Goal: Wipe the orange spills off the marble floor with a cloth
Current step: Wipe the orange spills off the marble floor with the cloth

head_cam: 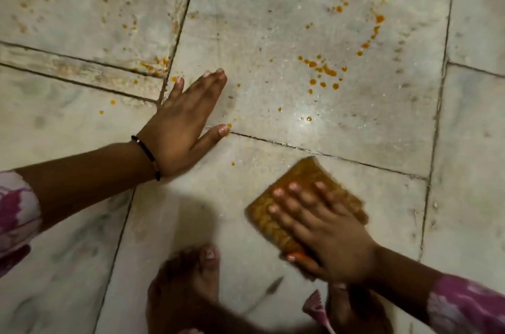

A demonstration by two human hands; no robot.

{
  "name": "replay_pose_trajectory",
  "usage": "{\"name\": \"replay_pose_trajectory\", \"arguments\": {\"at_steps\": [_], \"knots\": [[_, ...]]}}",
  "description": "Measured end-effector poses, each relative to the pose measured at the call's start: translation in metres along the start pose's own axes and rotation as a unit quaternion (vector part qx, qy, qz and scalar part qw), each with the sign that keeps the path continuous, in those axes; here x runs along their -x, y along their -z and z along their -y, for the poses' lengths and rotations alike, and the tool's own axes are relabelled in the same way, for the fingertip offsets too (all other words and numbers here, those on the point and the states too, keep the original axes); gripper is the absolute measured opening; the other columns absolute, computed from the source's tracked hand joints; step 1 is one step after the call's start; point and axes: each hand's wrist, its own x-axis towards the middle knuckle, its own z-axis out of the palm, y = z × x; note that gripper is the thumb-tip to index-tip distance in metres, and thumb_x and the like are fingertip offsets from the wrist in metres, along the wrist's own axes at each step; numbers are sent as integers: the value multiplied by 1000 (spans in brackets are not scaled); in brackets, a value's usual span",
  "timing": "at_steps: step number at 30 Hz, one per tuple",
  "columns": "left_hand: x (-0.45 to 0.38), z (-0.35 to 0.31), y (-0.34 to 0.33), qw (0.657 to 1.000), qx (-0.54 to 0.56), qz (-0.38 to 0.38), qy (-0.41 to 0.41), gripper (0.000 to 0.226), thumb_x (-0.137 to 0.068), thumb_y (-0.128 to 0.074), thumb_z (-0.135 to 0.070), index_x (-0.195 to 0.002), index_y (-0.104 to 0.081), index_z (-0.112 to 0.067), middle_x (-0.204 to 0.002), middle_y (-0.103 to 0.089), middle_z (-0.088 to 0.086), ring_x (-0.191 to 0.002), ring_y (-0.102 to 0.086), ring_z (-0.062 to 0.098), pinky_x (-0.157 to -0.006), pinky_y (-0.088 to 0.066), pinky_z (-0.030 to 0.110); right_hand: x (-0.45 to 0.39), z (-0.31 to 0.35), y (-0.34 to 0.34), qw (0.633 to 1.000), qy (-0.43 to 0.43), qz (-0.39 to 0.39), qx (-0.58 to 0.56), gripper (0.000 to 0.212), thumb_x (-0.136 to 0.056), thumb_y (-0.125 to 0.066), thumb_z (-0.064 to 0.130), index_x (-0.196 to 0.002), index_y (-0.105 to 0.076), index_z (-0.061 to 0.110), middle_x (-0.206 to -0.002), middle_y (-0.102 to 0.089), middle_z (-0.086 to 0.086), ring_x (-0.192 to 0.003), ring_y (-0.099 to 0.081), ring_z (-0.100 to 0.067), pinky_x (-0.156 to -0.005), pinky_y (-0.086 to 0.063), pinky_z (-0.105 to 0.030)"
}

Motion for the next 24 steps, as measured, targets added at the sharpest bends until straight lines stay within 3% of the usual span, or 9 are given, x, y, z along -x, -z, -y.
{"name": "replay_pose_trajectory", "arguments": {"at_steps": [3,5,7,10,14,17,20,24], "knots": [[15,5,-12,999,24,-7,42,75,-93,-19,-56,-151,-7,-10,-159,-8,5,-146,-6,16,-118,0,44,-60,40,-1,996,78,-30,-24,58,-94,-38,48,-146,-35,23,-157,-24,-2,-146,-17,-22,-117,-11,-46],[14,4,-17,997,36,-24,66,75,-93,-19,-56,-151,-4,-10,-159,-6,4,-146,-3,14,-118,2,44,-97,35,6,997,39,-63,-32,56,-93,-42,43,-144,-40,22,-155,-29,-1,-144,-23,-21,-117,-12,-45],[9,0,-19,995,50,-37,78,74,-93,-19,-55,-151,-2,-12,-159,-4,3,-146,-3,13,-117,3,41,-105,7,13,995,-54,-81,-33,56,-94,-39,43,-146,-36,22,-154,-31,-1,-143,-25,-21,-116,-13,-45],[14,-5,-18,996,47,-47,64,74,-94,-19,-56,-151,-1,-12,-159,-3,3,-146,-4,16,-117,4,41,-53,-30,15,986,-151,-69,-27,56,-96,-31,41,-149,-29,21,-156,-25,-1,-145,-18,-20,-116,-14,-48],[37,-1,-29,999,35,-30,27,72,-96,-15,-56,-151,-5,-10,-159,-8,6,-147,-4,17,-117,-1,49,0,9,-3,982,-176,-62,-24,56,-97,-22,43,-149,-22,21,-155,-28,-4,-147,-13,-22,-116,-11,-50],[52,-5,-38,998,23,-37,46,73,-96,-14,-55,-150,-9,-5,-158,-12,11,-147,-7,21,-117,-2,52,-42,38,-4,988,-132,-68,-36,58,-94,-33,42,-148,-28,22,-155,-26,-1,-146,-16,-20,-115,-13,-50],[60,-11,-42,997,1,-52,48,74,-96,-14,-52,-148,-12,0,-156,-14,16,-146,-9,26,-116,-1,54,-96,22,9,990,-107,-87,-42,57,-95,-35,40,-149,-29,23,-156,-25,1,-146,-17,-18,-117,-10,-47],[59,-14,-43,997,-18,-50,49,75,-96,-14,-53,-148,-10,1,-157,-12,18,-146,-7,27,-116,-2,55,-95,-36,19,964,-236,-110,-53,56,-95,-29,41,-148,-30,25,-155,-27,3,-144,-20,-17,-117,-9,-43]]}}
